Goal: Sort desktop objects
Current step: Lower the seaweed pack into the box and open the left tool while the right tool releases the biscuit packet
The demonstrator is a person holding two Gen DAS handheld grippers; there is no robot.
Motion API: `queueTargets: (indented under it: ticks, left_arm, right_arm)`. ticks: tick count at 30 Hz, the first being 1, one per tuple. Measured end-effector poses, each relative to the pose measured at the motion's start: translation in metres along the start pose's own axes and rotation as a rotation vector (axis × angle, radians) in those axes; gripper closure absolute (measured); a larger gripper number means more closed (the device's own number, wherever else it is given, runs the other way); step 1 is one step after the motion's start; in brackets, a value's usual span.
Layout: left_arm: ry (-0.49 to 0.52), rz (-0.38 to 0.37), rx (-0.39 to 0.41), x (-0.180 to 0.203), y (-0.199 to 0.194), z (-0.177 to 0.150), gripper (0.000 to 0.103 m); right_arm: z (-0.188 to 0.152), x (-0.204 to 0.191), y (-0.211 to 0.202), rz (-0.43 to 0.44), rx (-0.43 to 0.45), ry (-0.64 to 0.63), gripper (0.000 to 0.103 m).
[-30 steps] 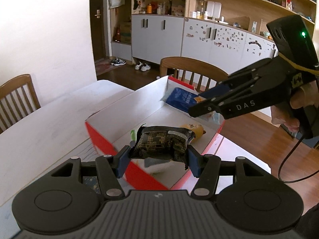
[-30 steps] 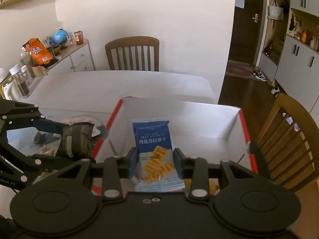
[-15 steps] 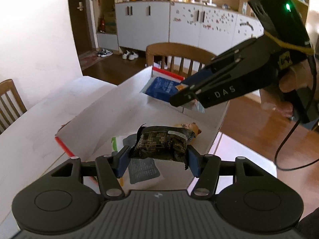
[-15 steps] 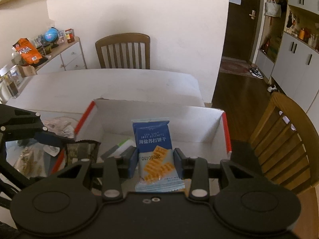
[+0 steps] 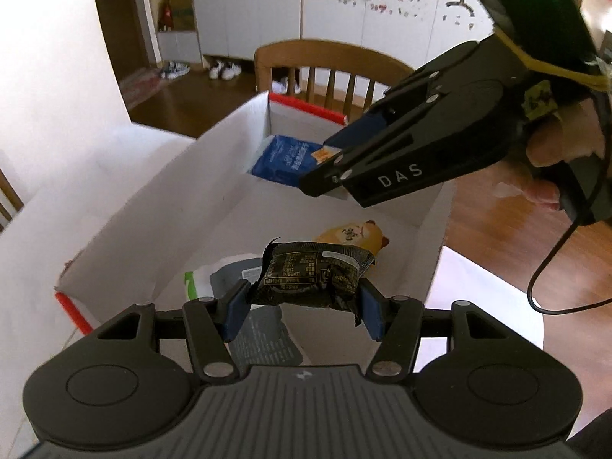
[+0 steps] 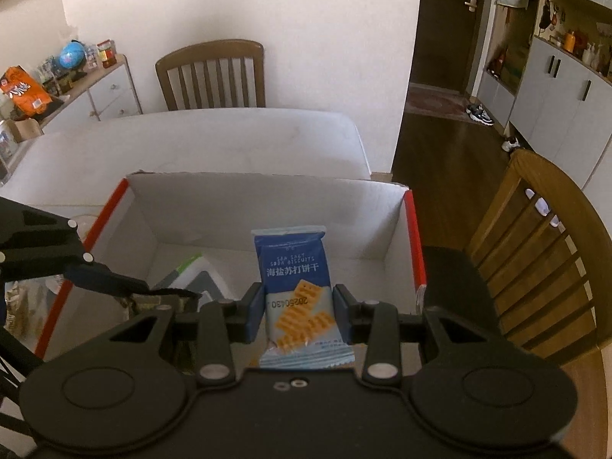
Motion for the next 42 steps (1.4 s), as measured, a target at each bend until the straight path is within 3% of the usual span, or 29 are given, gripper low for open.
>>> queueTargets:
  ticks: [6, 14, 22, 31, 42]
  left_arm:
    - [-0.033, -0.042, -0.063, -0.008, 0.018, 0.009, 0.045]
    - [0.043, -0.046, -0.143, 0.003, 0.041, 0.019, 0.044]
    - [-0.006, -0.12, -0.174, -0.011, 0.047, 0.019, 0.044]
    - [-0.012, -0.127, -0.238, -0.024, 0.058, 0.015, 0.044]
    - [-0.006, -0.133, -0.233, -0.028, 0.057, 0.015, 0.041]
  right_arm:
    - [0.002, 0.005, 0.015, -0.016, -0.027, 0.01, 0.065]
    - [0.008, 0.004, 0.038, -0.038, -0.074, -0.03, 0.065]
    - [0.015, 0.005, 0.057, -0.02, -0.121, -0.049, 0.065]
    - [0.021, 0.002, 0.072, -0.013, -0.171, -0.062, 0.065]
    - [0.014, 0.003, 0.087, -0.008, -0.22, -0.049, 0.064]
Point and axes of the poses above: each gripper's, at about its wrist camera, not at the fingertips, and y roughly the way its jaws point, x to its right, z to its top, the point moved 3 cm from there along y, roughly the way its jaws point, and after that the axes turned 11 degrees about -x, right-handed, at the moved point
